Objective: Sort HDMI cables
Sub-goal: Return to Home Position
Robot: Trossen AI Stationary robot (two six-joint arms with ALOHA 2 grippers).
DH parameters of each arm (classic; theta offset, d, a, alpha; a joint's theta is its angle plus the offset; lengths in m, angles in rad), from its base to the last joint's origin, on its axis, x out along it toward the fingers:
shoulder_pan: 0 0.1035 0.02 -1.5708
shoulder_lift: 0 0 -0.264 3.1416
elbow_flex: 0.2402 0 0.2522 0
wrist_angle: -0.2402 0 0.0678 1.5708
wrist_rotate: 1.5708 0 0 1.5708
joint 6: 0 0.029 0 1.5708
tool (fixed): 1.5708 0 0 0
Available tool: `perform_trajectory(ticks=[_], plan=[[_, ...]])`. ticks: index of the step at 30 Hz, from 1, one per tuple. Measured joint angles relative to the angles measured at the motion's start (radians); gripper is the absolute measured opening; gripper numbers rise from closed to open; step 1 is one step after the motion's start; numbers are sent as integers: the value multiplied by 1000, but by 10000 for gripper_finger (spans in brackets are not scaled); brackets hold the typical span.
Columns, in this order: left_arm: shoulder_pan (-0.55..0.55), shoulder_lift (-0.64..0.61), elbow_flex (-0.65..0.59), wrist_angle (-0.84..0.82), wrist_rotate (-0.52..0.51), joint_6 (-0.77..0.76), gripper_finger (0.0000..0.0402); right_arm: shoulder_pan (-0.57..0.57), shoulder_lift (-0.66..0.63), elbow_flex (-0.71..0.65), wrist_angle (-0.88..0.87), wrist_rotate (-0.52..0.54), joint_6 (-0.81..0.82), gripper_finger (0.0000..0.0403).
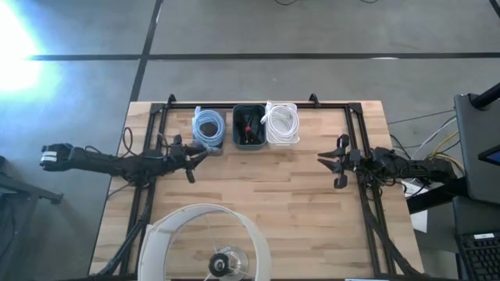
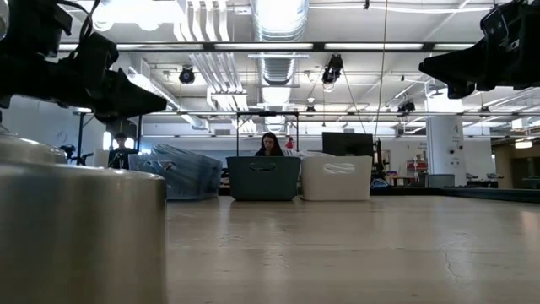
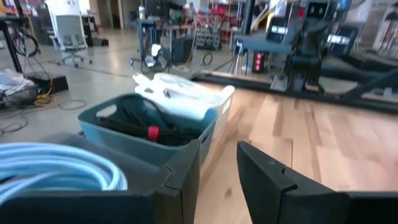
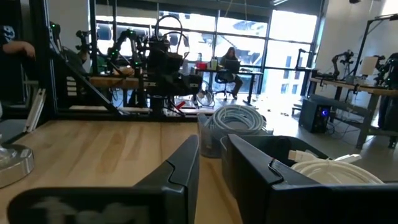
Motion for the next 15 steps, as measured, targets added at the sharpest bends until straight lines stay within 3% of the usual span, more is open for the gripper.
perform_trajectory(ticks=[15], plan=[[0, 0, -1, -56, 0, 15, 110, 0, 0, 0, -1, 1, 0, 87]])
